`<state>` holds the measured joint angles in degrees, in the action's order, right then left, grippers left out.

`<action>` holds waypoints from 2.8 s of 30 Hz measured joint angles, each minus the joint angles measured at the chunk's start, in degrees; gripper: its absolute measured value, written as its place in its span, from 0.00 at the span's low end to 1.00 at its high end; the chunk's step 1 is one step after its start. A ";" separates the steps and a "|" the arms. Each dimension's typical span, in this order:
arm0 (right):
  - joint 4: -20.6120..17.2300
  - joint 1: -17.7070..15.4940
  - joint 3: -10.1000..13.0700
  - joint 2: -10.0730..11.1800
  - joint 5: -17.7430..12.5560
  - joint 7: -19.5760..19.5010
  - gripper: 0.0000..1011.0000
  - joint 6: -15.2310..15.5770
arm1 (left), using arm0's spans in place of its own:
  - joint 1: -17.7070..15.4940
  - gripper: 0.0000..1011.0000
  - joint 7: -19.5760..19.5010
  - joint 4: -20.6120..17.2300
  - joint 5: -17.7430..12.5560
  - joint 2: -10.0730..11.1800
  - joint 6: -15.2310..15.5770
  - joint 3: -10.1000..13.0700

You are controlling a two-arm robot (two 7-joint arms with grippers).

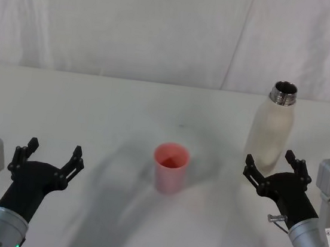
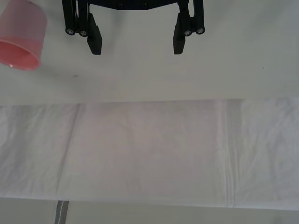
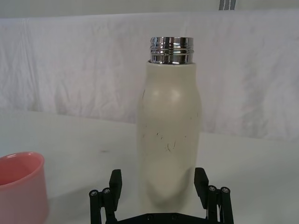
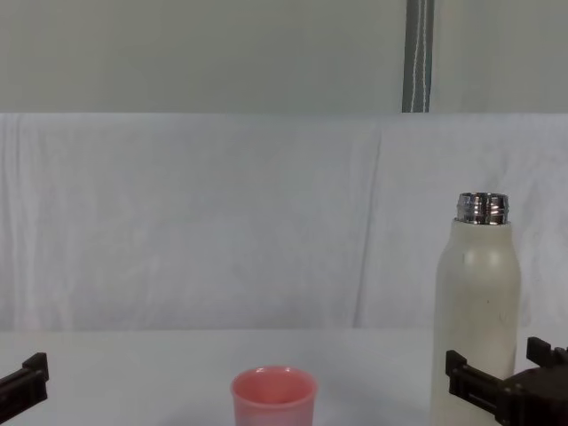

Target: Grasp the thermos with one hand and pour water into the cup lid.

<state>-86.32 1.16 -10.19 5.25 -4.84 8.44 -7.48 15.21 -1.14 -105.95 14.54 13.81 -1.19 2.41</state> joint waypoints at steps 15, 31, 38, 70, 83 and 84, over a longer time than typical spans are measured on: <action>4.38 3.91 0.29 0.06 0.19 0.73 0.99 -0.28 | 0.00 0.99 0.00 0.00 0.00 0.00 0.00 0.00; 8.15 6.35 0.41 -0.39 -0.41 1.15 0.99 -1.11 | 0.00 0.99 0.00 0.00 0.00 0.00 0.00 0.00; 9.11 7.28 0.39 -0.41 -0.49 1.26 0.99 -1.44 | 0.00 0.99 0.00 0.00 0.00 0.00 0.00 0.00; 10.48 9.30 -0.23 -0.39 -0.54 1.86 0.99 -2.05 | 0.00 0.99 0.00 0.00 0.00 0.00 0.00 0.00; 11.70 10.69 -0.63 -0.42 -0.32 2.10 0.99 -2.05 | 0.00 0.99 0.00 0.00 0.00 0.00 0.00 0.00; 11.70 10.69 -0.63 -0.42 -0.32 2.10 0.99 -2.05 | 0.00 0.99 0.00 0.00 0.00 0.00 0.00 0.00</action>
<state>-74.62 11.85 -10.82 4.84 -5.17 10.54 -9.54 15.21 -1.14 -105.95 14.54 13.81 -1.19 2.41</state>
